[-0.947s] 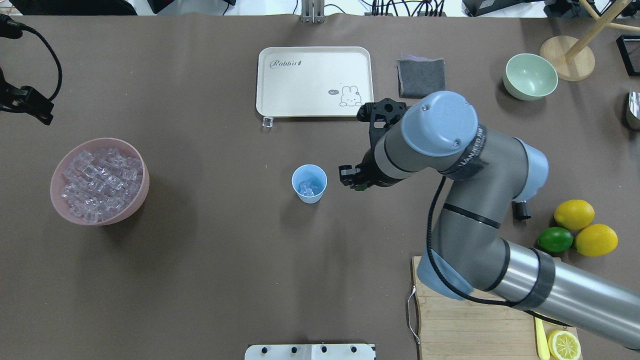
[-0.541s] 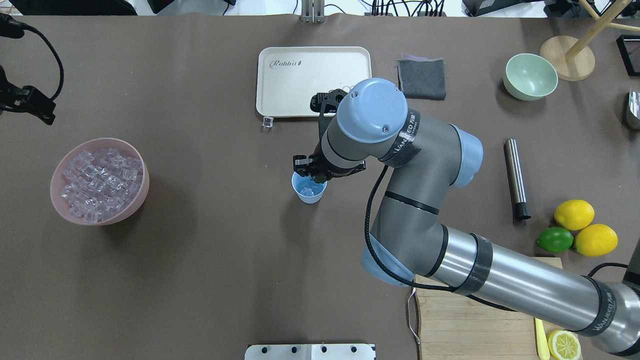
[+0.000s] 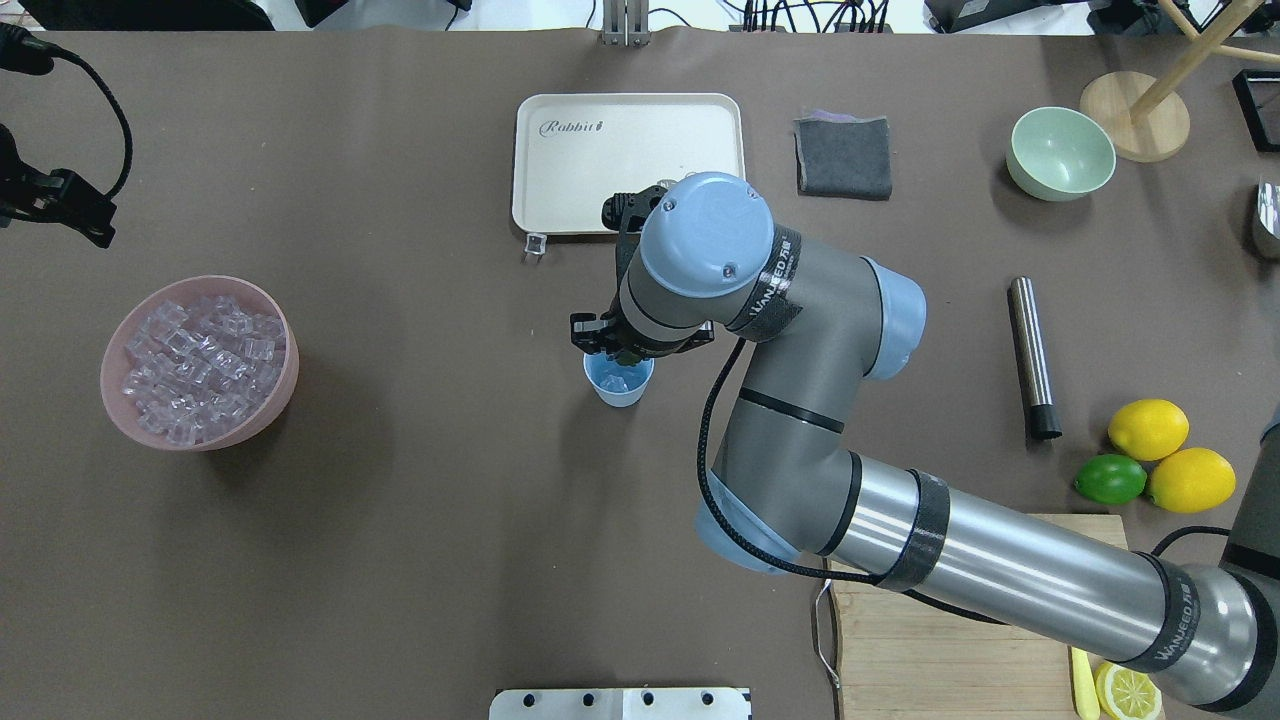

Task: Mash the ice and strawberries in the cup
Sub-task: 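Carry the strawberry over the light-blue cup with the right gripper, then open the right gripper to drop the strawberry into the cup, then move the right gripper to the steel muddler standing upright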

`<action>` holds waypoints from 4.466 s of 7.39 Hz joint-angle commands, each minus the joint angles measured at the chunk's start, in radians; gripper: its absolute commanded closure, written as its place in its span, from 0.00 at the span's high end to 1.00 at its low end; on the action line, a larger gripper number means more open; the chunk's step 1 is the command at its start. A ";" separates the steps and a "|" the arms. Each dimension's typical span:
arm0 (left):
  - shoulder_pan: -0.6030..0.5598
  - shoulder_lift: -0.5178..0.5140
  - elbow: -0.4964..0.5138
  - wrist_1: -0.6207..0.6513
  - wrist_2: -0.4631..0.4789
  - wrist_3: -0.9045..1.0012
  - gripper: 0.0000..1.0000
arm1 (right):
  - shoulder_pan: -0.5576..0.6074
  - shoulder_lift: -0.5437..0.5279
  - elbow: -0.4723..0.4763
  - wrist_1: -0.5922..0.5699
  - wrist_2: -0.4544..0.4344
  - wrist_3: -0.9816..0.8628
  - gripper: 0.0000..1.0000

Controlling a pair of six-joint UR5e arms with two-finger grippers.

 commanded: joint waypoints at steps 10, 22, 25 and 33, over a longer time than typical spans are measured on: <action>-0.169 0.115 0.013 -0.041 -0.088 0.238 0.97 | 0.474 -0.524 0.328 -0.066 0.423 -0.534 1.00; -0.357 0.182 0.185 -0.146 -0.139 0.471 0.97 | 0.704 -0.812 0.265 -0.049 0.540 -0.890 1.00; -0.359 0.183 0.173 -0.150 -0.140 0.420 0.97 | 0.550 -0.646 0.151 -0.006 0.431 -0.675 0.86; -0.359 0.202 0.127 -0.156 -0.137 0.374 0.97 | 0.435 -0.615 -0.040 0.304 0.282 -0.417 0.68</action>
